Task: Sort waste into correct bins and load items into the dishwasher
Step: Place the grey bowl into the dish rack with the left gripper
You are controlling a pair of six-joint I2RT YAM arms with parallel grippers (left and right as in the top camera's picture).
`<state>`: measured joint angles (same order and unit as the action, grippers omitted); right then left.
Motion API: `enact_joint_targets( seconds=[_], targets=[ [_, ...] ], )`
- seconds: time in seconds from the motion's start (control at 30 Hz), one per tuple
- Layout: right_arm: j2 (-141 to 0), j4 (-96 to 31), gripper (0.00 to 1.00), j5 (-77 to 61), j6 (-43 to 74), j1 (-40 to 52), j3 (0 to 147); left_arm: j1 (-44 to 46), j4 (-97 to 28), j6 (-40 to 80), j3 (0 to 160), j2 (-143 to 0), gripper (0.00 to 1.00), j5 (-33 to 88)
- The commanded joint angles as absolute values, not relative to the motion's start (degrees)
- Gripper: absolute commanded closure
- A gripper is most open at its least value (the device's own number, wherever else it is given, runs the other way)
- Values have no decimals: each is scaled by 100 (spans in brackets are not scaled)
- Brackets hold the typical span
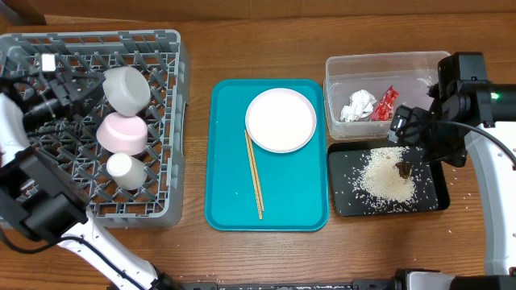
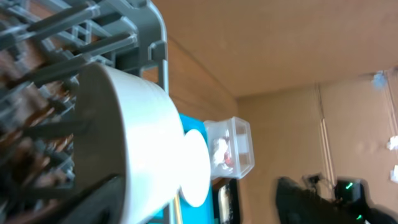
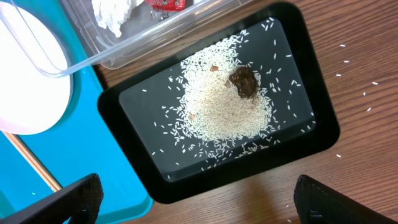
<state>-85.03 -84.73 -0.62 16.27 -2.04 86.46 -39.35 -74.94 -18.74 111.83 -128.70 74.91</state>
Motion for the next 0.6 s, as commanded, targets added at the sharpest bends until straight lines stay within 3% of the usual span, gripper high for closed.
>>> enact_joint_targets(
  seconds=[0.0,0.23,0.4,0.57],
  targets=[
    [-8486,-8464,0,-5,1632,-200,8722,-4226,-7762,-2062,11231,-12825,0,7730],
    [-8486,-8532,0,-5,1634,-200,8722,-4322,-8237,-2418,11233,-11738,0,6735],
    [-8486,-8543,0,-5,1632,-200,8722,-3806,-8254,-1433,11231,-10807,0,5229],
    [-8486,-8567,0,-5,1632,-200,8722,-2624,-8444,-204,11231,-10158,0,3557]
  ],
)
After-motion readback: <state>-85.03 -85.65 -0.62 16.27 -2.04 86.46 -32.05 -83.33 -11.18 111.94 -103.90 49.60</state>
